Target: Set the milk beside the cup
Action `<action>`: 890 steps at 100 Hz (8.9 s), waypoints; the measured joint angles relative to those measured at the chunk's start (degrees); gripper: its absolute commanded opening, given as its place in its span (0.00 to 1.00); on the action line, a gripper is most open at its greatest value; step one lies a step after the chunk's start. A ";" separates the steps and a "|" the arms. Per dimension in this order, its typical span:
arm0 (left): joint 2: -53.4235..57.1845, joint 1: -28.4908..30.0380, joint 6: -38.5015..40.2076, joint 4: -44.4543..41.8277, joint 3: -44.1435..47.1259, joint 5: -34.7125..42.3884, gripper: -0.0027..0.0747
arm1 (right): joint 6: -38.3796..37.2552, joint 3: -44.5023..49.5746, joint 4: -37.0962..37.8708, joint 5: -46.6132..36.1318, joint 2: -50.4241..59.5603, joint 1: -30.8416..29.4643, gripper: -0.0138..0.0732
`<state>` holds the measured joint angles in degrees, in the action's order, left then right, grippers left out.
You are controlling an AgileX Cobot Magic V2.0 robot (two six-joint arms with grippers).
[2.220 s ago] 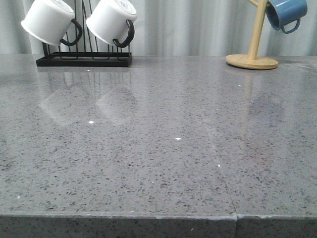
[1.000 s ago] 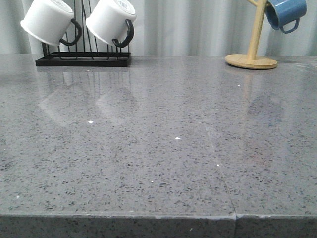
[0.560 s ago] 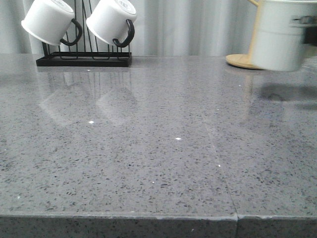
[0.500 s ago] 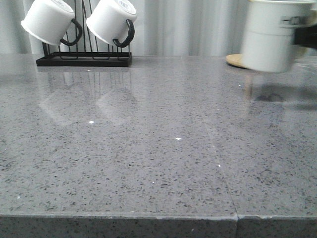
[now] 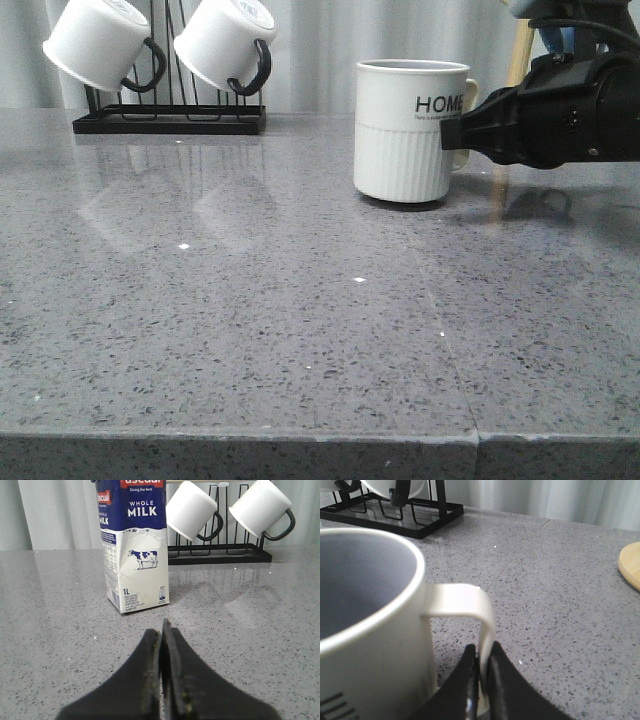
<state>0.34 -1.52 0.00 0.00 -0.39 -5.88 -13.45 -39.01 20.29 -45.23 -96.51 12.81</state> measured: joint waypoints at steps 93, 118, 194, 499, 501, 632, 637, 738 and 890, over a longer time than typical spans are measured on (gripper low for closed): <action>0.00 0.00 0.00 0.00 0.00 0.00 0.01 | -3.03 16.84 -0.10 11.43 29.13 -1.98 0.11; 0.00 0.00 0.00 0.00 0.00 0.00 0.01 | -8.13 20.45 -0.10 25.12 49.61 -1.98 0.08; 0.00 0.00 0.00 0.00 -5.42 -1.14 0.01 | -11.22 21.54 -0.65 60.70 81.78 -0.16 0.08; -71.36 -16.63 0.00 5.51 -48.55 14.93 0.47 | -11.34 21.54 -0.78 61.55 81.78 -0.08 0.08; -71.56 -17.74 0.00 5.79 -48.55 15.32 0.47 | -11.34 21.54 -0.78 61.55 81.78 -0.08 0.08; -89.07 -38.43 0.00 10.35 -53.57 27.39 0.90 | -11.34 21.54 -0.78 61.64 81.78 -0.08 0.08; -89.07 -38.43 0.00 10.35 -53.57 27.27 0.90 | -11.34 21.54 -0.78 61.64 81.78 -0.08 0.08; -53.43 -23.43 -1.64 5.55 -39.97 2.28 0.01 | -11.34 21.54 -0.78 61.64 81.78 -0.08 0.08; -0.03 -4.89 -1.66 0.00 -0.19 -1.11 0.01 | -11.34 21.54 -0.78 61.53 81.78 -0.08 0.08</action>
<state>0.31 -6.42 -1.66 0.00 -0.57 -6.99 -24.79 -17.47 19.51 16.30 -14.73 12.73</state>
